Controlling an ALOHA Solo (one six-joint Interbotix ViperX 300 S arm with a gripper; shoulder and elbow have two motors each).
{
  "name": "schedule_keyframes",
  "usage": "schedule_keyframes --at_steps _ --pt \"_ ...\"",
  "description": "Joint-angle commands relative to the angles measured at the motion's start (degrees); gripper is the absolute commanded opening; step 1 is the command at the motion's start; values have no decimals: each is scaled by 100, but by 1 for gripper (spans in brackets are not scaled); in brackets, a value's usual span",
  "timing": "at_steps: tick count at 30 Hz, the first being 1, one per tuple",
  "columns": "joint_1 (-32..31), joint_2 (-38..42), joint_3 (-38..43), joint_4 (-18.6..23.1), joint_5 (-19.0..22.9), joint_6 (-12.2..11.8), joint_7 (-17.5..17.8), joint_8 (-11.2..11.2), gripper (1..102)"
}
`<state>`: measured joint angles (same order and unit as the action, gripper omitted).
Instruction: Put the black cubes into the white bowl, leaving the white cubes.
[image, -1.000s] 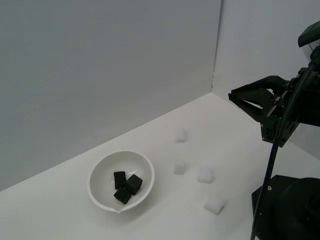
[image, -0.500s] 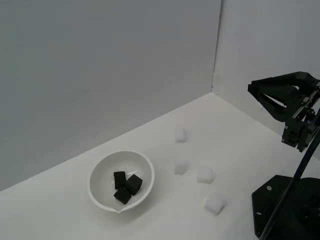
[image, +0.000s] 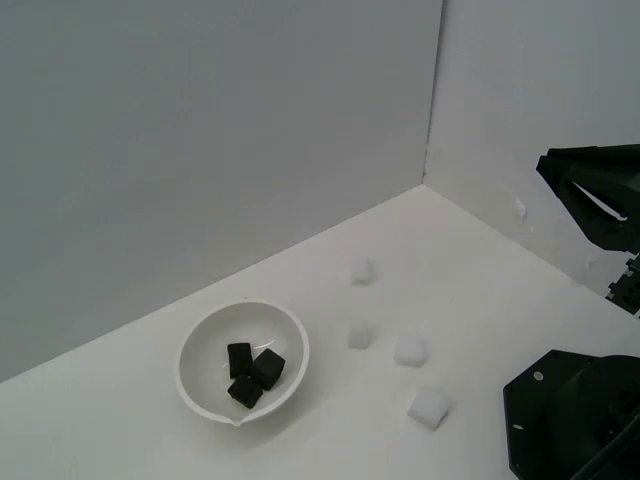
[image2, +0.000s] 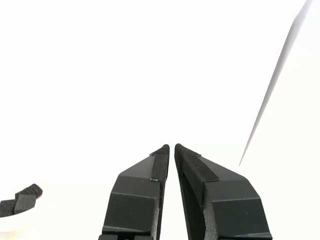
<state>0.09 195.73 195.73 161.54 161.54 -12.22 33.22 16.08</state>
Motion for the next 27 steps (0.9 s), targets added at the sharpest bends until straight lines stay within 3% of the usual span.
schedule_keyframes --at_steps 1,27 --pt "53 97 97 -26 -9 -70 -9 88 3" --pt "53 325 325 9 18 -70 0 88 3"
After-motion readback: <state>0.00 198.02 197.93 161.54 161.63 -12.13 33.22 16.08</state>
